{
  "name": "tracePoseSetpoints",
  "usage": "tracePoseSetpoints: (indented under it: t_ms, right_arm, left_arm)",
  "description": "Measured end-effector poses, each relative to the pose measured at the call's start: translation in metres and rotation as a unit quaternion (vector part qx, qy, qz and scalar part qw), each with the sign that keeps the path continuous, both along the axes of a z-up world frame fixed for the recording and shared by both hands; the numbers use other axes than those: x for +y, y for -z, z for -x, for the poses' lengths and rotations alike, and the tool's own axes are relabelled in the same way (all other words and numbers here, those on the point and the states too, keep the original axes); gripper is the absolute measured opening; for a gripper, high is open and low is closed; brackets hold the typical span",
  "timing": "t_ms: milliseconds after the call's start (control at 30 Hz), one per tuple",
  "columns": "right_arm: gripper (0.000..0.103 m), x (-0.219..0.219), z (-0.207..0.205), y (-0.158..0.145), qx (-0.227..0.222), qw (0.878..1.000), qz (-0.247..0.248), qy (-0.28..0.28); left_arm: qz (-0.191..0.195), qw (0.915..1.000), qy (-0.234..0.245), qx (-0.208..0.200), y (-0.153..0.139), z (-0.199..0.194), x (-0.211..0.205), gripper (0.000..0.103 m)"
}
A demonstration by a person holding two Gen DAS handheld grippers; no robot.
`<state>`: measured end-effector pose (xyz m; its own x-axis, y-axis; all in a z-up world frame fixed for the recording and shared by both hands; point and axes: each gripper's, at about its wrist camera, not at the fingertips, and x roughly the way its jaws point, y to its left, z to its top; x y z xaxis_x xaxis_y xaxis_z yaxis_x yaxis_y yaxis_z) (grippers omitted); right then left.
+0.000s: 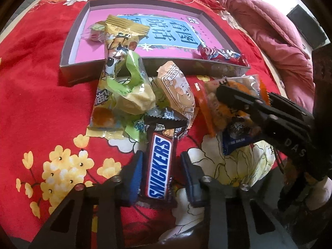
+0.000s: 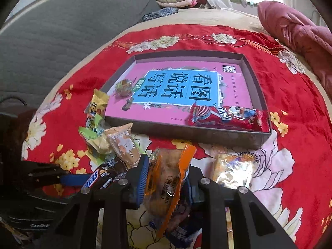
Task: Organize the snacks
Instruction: 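Grasp the Snickers bar with the left tool while the right grasps the orange bag, then lift the Snickers bar with the left tool while the right lifts the orange bag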
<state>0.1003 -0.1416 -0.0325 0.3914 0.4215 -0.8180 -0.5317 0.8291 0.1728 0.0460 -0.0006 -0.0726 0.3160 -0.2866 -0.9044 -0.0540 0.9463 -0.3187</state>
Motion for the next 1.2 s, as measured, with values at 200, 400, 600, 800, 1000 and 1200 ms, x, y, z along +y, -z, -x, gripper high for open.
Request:
tracePoseSetpoints:
  t_ms: [200, 400, 600, 800, 1000, 1200]
  right_arm:
    - [0.031, -0.009, 0.003, -0.006, -0.008, 1.0, -0.021, 0.015]
    - [0.031, -0.017, 0.005, -0.015, -0.013, 0.998, -0.053, 0.023]
    - [0.031, -0.022, 0.005, -0.019, -0.017, 0.997, -0.065, 0.028]
    - [0.031, -0.022, 0.007, -0.024, -0.03, 0.997, -0.072, 0.025]
    - [0.031, -0.026, 0.009, -0.03, -0.039, 0.995, -0.086, 0.03]
    - [0.031, -0.029, 0.006, -0.033, -0.043, 0.994, -0.097, 0.035]
  left_arm:
    - [0.011, 0.9999, 0.004, -0.007, -0.003, 0.003, 0.002, 0.029]
    - [0.011, 0.9997, 0.002, -0.023, -0.015, 0.007, 0.003, 0.029]
    - [0.008, 0.999, -0.008, -0.043, -0.031, 0.01, 0.007, 0.029]
    - [0.007, 0.9981, -0.02, -0.058, -0.045, 0.014, 0.013, 0.03]
    - [-0.001, 0.9958, -0.039, -0.083, -0.063, 0.014, 0.025, 0.029]
    - [-0.004, 0.9931, -0.068, -0.095, -0.073, 0.014, 0.042, 0.03]
